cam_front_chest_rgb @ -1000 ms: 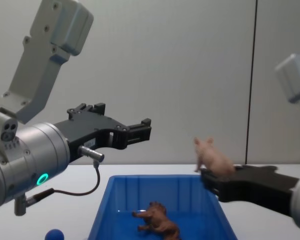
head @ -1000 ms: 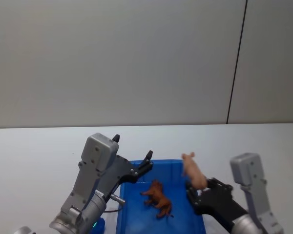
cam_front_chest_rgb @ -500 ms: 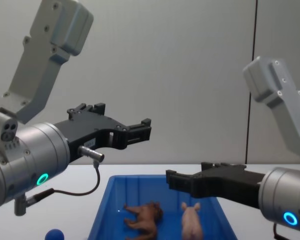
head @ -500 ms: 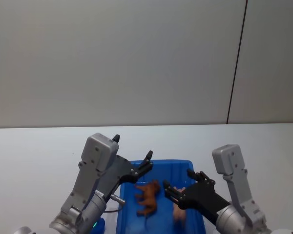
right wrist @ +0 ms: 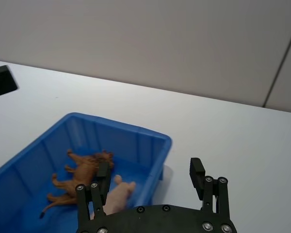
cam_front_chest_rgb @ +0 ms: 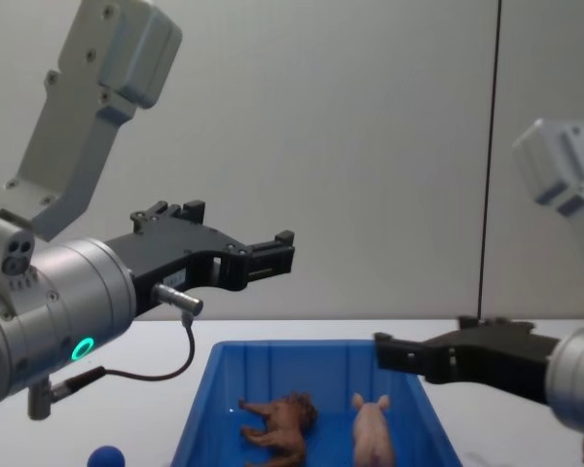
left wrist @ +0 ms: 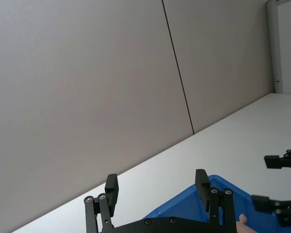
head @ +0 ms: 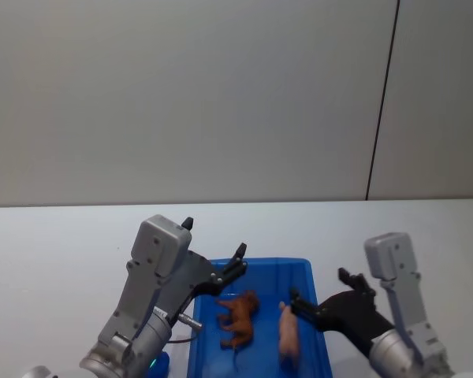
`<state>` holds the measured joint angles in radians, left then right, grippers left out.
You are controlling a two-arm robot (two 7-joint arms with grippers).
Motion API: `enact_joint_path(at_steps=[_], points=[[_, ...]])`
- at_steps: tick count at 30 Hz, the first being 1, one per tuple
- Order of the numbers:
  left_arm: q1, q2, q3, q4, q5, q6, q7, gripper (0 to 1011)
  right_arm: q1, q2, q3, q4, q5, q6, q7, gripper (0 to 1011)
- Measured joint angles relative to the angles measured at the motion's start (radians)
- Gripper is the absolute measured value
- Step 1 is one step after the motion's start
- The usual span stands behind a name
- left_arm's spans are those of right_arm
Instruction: Pick up the two dolls from the table and place them into the box.
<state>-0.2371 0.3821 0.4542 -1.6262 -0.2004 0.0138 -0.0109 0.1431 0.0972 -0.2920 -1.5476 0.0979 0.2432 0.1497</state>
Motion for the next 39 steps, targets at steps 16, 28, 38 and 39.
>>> enact_joint_path(at_steps=[16,28,38,39], points=[[0.001,0.000,0.000,0.000,0.000,0.001,0.000,1001,-0.069,0.045,0.034,-0.087,-0.001,-0.010,-0.136,1001],[0.022,0.020,-0.015,-0.030,-0.031,0.067,0.023,1001,-0.088,0.057,0.043,-0.111,0.000,-0.013,-0.170,1001],[0.058,0.056,-0.039,-0.066,-0.089,0.145,0.065,1001,-0.094,0.061,0.046,-0.119,0.001,-0.014,-0.181,1001],[0.062,0.060,-0.042,-0.068,-0.094,0.150,0.068,1001,-0.095,0.061,0.046,-0.119,0.001,-0.014,-0.181,1001]])
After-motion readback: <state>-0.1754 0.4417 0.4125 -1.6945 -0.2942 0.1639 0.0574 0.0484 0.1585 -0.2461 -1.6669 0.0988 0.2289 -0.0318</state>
